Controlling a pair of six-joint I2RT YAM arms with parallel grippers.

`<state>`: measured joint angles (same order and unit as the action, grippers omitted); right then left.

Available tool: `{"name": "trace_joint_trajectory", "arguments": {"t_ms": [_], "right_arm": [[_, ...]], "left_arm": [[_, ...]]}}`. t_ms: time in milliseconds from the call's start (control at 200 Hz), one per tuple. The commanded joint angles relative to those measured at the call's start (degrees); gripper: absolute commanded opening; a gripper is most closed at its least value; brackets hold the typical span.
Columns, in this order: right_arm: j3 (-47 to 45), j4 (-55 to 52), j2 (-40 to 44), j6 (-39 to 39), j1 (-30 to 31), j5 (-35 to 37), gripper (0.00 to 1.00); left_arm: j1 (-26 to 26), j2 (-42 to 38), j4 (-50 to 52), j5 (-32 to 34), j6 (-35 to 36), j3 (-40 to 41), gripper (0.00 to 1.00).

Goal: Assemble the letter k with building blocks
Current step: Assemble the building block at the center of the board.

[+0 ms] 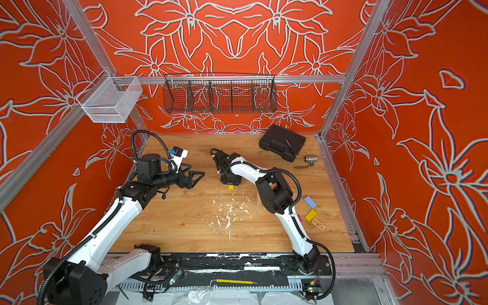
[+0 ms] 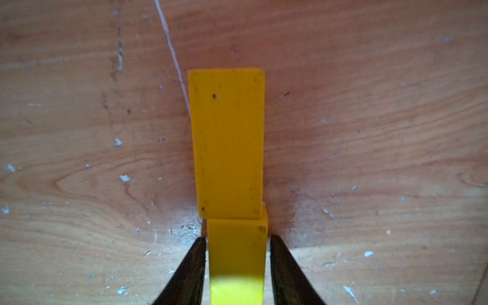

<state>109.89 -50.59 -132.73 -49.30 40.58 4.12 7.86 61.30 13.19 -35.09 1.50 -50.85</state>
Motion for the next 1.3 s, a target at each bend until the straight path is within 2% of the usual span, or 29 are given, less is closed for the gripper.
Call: {"name": "trace_joint_trajectory", "arguments": {"t_ms": [0, 270, 430, 1296], "right_arm": [[0.9, -1.8, -0.2, 0.2, -0.3, 0.5, 0.45], [0.0, -1.3, 3.6, 0.3, -0.5, 1.8, 0.5], [-2.3, 1.3, 3.8, -0.7, -1.1, -0.9, 0.51], [-3.2, 3.7, 2.0, -2.6, -1.6, -3.2, 0.38]], "left_arm": [[-0.3, 0.3, -0.8, -1.1, 0.6, 0.1, 0.97], [-0.3, 0.2, -0.9, -1.1, 0.6, 0.1, 0.97], [-0.3, 0.1, -0.9, -1.1, 0.6, 0.1, 0.97], [-0.3, 0.2, -0.9, -1.3, 0.6, 0.1, 0.97]]}}
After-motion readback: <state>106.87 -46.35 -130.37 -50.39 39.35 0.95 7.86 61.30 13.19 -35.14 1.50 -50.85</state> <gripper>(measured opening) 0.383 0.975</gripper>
